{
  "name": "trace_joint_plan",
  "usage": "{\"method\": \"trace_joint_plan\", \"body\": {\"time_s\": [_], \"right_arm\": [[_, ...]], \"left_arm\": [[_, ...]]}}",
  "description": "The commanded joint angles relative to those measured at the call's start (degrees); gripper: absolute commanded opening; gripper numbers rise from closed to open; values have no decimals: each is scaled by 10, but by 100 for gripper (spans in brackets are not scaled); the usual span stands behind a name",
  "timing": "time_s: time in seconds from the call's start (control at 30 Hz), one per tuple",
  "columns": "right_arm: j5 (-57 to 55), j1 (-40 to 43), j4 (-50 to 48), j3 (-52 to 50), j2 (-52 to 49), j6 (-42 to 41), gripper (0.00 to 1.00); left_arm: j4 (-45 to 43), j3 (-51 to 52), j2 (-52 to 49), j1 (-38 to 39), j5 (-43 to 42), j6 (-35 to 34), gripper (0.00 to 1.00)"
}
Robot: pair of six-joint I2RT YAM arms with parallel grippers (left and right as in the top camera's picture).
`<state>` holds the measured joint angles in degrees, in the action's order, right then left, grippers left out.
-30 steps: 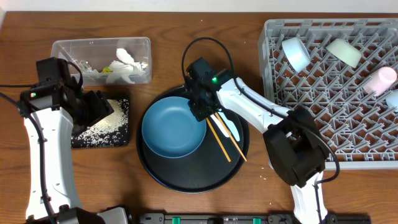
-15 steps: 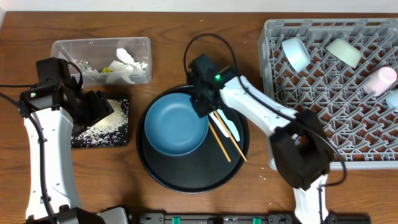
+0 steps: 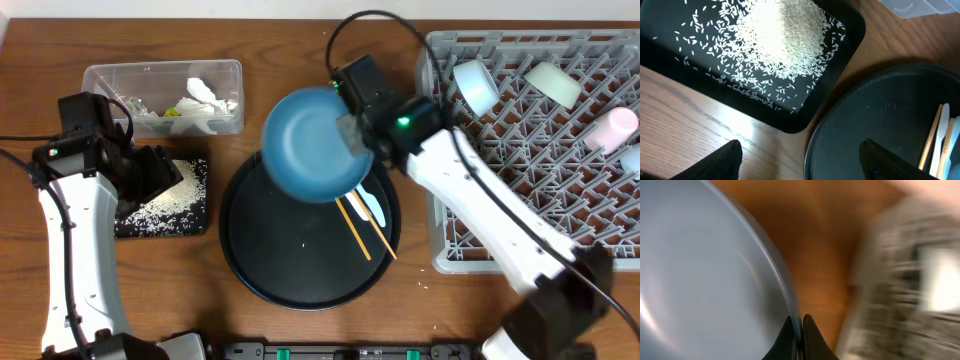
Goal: Sort waste into correct bins and load items into the dishwasher rack
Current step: 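Lift the blue bowl and carry it right over the rack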
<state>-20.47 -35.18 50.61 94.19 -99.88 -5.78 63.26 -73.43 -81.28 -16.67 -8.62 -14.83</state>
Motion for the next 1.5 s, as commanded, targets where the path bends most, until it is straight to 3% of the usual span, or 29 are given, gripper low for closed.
{"method": "trace_joint_plan", "body": {"time_s": [0.0, 0.27, 0.67, 1.47], "right_arm": [[-220, 39, -9, 14, 67, 38, 1], [-358, 193, -9, 14, 123, 69, 1], [-382, 379, -15, 11, 90, 60, 1], [-423, 374, -68, -99, 6, 41, 1]], "left_arm": [[3, -8, 0, -1, 1, -3, 76], [3, -8, 0, -1, 1, -3, 77], [3, -8, 0, -1, 1, -3, 76], [1, -8, 0, -1, 1, -3, 77]]}}
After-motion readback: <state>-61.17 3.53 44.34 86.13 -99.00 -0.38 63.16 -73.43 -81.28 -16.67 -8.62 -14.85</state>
